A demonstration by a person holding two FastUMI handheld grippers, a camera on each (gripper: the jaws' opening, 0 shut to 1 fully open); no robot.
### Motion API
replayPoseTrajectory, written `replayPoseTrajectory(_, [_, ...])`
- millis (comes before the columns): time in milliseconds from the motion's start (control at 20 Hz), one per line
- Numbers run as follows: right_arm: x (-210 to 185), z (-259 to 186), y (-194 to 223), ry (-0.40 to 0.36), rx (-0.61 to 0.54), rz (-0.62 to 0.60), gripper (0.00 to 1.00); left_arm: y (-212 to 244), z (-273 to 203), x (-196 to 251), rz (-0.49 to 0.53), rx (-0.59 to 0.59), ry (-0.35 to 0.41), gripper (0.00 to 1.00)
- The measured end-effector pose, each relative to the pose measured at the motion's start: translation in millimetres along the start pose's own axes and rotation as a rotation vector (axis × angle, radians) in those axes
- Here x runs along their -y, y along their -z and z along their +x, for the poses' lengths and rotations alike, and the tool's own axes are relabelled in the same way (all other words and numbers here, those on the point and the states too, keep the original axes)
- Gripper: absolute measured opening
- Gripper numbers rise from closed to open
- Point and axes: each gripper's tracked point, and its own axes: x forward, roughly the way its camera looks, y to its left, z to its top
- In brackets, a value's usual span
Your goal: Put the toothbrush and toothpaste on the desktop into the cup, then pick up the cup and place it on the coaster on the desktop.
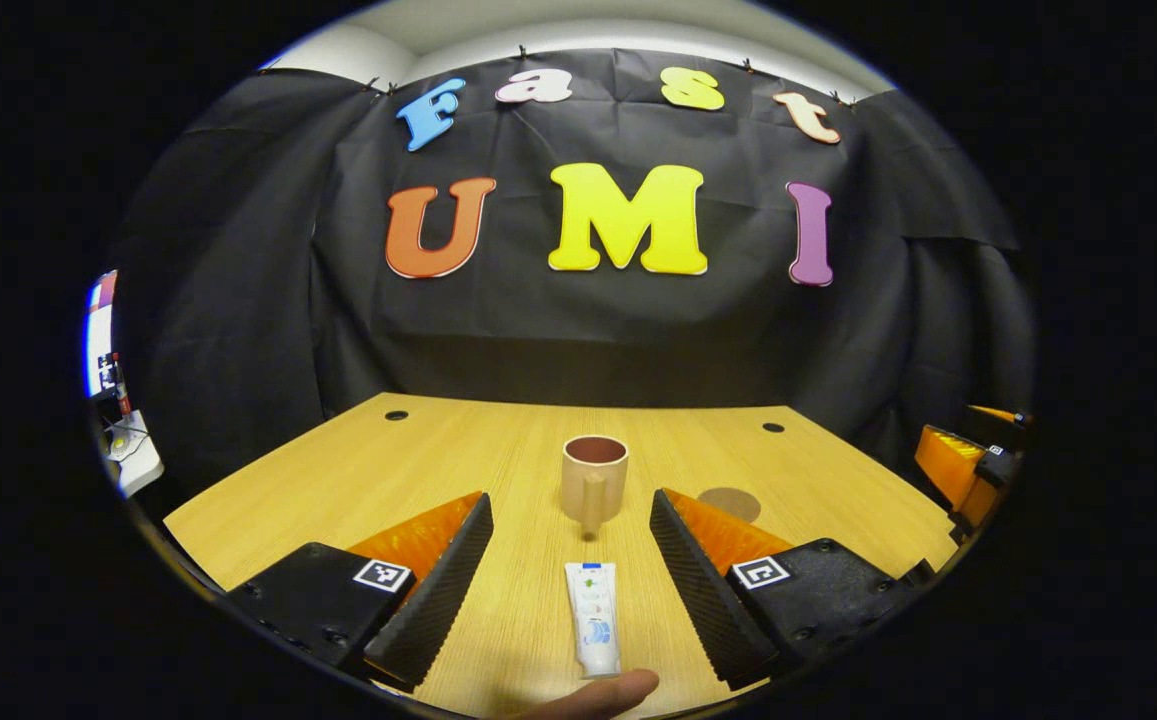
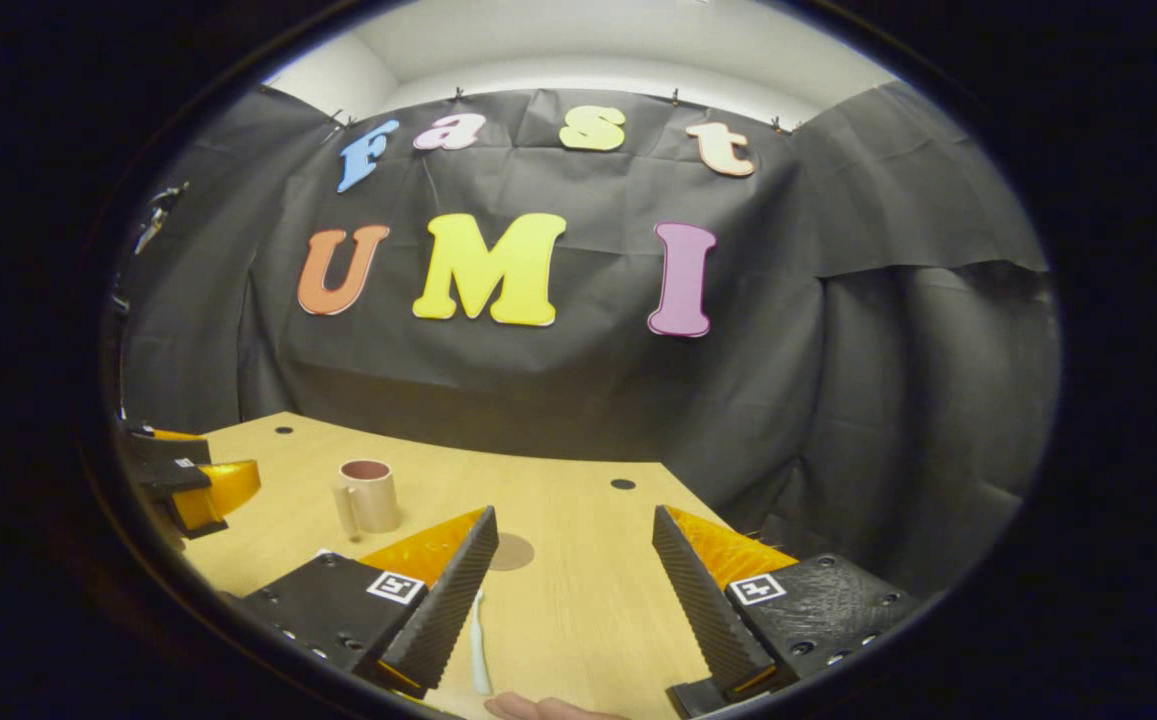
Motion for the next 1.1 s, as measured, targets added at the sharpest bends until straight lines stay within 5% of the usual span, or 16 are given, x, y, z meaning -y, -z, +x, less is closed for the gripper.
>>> replayPoseTrajectory(300, [-10.7,10.3,37.2,-0.042,-0.092,-0.005,0.95,70.0,15.5,13.3,-0.067,-0.270,0.018,0.99])
replayPoseTrajectory(750, [-11.2,20.0,70.8,-0.057,-0.183,0.054,0.95,126.1,5.6,22.7,0.069,-0.385,0.035,0.99])
replayPoseTrajectory(1100, [-7.1,21.4,75.0,-0.059,-0.173,0.024,0.95,147.4,1.2,26.8,-0.014,-0.495,0.043,0.89])
